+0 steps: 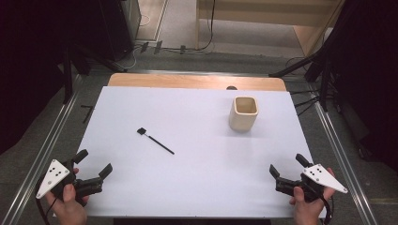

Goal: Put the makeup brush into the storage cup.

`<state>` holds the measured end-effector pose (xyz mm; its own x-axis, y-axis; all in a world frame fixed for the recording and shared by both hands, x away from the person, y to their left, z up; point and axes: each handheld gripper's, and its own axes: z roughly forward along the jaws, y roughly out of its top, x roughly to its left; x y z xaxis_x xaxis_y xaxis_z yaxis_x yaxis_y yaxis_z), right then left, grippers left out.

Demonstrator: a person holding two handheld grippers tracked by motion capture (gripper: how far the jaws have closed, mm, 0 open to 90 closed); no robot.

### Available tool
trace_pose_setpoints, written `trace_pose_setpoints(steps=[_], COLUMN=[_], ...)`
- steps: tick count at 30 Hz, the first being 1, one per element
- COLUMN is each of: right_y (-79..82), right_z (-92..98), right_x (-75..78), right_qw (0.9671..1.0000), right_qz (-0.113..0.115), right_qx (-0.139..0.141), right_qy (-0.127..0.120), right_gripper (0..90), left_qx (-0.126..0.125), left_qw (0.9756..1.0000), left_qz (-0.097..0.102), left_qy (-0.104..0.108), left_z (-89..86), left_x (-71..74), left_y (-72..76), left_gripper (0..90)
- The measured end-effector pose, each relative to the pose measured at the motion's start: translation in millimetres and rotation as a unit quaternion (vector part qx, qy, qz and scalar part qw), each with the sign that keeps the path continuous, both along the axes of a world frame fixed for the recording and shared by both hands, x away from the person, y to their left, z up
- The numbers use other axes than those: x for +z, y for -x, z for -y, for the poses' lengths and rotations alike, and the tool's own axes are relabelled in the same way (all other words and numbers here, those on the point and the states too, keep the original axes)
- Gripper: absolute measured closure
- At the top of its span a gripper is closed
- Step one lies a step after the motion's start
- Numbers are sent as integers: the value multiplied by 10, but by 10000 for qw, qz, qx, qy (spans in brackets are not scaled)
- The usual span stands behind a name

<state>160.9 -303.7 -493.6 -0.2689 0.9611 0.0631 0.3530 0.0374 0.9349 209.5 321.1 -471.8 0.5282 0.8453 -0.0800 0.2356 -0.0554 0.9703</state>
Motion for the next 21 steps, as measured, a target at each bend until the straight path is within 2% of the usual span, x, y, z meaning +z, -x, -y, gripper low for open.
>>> trace_pose_setpoints(steps=[8,11,12,15,21], right_y=[8,13,14,9,3], right_z=[-34,-44,-44,-33,-15], right_x=[42,53,56,54,44], right_qw=[9999,9999,9999,9999,9999], right_qz=[25,39,41,36,-19], right_qx=[87,109,101,78,23], right_qy=[50,73,93,98,119], right_gripper=[0,0,0,0,0], left_qx=[-184,-261,-350,-471,-513], left_qw=[9998,9995,9991,9984,9972], left_qz=[-27,-159,-244,-299,-528], left_qy=[12,38,-21,-124,-98], left_z=[158,250,316,417,532], left_x=[60,102,128,180,255], left_y=[-48,-110,-152,-206,-350], left_gripper=[0,0,0,0,0])
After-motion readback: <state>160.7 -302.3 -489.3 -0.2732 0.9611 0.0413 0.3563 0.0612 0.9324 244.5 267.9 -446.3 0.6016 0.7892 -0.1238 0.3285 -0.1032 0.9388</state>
